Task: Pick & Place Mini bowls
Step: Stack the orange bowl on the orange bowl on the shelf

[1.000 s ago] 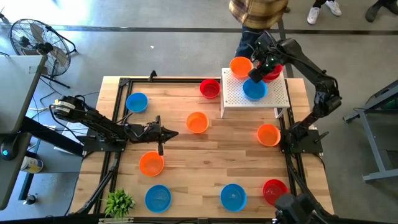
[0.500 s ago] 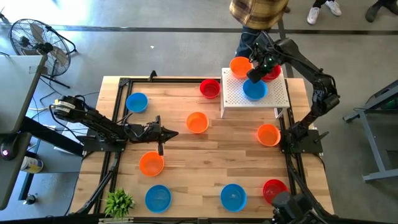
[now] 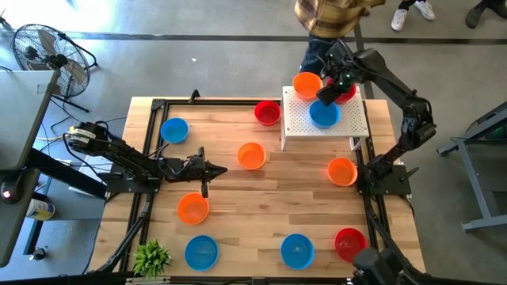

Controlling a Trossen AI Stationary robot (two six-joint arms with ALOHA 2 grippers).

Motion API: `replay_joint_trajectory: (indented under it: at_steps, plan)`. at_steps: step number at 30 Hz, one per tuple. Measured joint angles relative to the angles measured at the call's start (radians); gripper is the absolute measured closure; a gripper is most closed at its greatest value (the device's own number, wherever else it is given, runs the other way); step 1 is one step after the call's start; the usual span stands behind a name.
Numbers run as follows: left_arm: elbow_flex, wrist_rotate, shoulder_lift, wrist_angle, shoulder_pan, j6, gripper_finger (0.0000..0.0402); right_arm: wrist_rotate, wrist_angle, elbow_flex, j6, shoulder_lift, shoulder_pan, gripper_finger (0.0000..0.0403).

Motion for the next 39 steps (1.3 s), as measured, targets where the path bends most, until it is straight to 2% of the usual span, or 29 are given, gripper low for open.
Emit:
replay_joint_trajectory:
  at_steps: [4, 9, 15, 21, 26, 29, 33, 39]
  plan:
    - [0.0, 0.0, 0.0, 0.0, 0.0, 0.0, 0.0401, -0.008, -0.002, 0.001, 0.0, -0.009, 0.0, 0.0346]
    - [0.0, 0.0, 0.0, 0.0, 0.0, -0.001, 0.0401, -0.034, -0.002, 0.001, -0.02, -0.023, 0.002, 0.0395]
    - [0.0, 0.0, 0.0, 0.001, 0.0, -0.003, 0.0401, -0.039, 0.077, -0.015, -0.033, -0.129, 0.057, 0.0398]
    - [0.0, 0.0, 0.0, 0.001, 0.0, -0.003, 0.0401, -0.084, 0.359, -0.267, 0.021, -0.367, 0.156, 0.0401]
    - [0.0, 0.0, 0.0, 0.001, 0.0, -0.003, 0.0401, -0.098, 0.519, -0.494, 0.149, -0.579, 0.299, 0.0402]
    - [0.0, 0.0, 0.0, 0.001, 0.0, -0.003, 0.0401, -0.031, 0.558, -0.574, 0.229, -0.674, 0.425, 0.0401]
    - [0.0, 0.0, 0.0, 0.001, 0.0, -0.003, 0.0401, 0.145, 0.557, -0.627, 0.338, -0.754, 0.626, 0.0402]
    - [0.0, -0.001, 0.0, 0.0, 0.0, -0.003, 0.0401, 0.37, 0.541, -0.655, 0.499, -0.735, 0.931, 0.0402]
